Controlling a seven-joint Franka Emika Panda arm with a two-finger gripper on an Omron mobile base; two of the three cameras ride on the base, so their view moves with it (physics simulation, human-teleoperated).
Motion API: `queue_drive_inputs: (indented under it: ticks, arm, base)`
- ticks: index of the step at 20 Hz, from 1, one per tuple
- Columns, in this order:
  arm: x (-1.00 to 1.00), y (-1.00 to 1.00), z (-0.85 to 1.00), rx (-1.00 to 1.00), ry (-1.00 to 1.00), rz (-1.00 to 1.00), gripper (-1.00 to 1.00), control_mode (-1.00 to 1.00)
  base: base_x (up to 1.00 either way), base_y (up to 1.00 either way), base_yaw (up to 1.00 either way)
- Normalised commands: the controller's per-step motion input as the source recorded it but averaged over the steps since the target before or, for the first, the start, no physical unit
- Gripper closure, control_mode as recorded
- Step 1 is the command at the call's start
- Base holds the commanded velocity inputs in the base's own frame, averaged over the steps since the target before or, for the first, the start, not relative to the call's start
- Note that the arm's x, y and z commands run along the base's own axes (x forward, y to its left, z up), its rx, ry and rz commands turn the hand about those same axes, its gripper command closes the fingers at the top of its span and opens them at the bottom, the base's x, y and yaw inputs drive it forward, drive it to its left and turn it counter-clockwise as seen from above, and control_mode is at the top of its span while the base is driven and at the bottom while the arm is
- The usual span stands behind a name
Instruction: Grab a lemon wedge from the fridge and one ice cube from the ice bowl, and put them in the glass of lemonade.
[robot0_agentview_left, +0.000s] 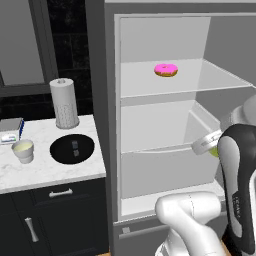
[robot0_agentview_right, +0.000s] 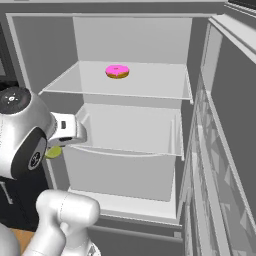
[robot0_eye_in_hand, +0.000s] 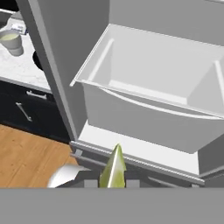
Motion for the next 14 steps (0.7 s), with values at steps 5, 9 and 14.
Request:
queue_drive_inputs:
  ticks: [5,9,14]
  arm:
    - [0.00,0.00,0.00,0.00,0.00,0.00,1.00,1.00]
    - [0.00,0.00,0.00,0.00,0.00,0.00,1.00,1.00]
    - [0.00,0.00,0.00,0.00,0.00,0.00,1.00,1.00]
  base:
    - [-0.95,0.62,0.00]
    - [-0.30,1.00,-0.11]
    - [0.15,1.00,-0.19]
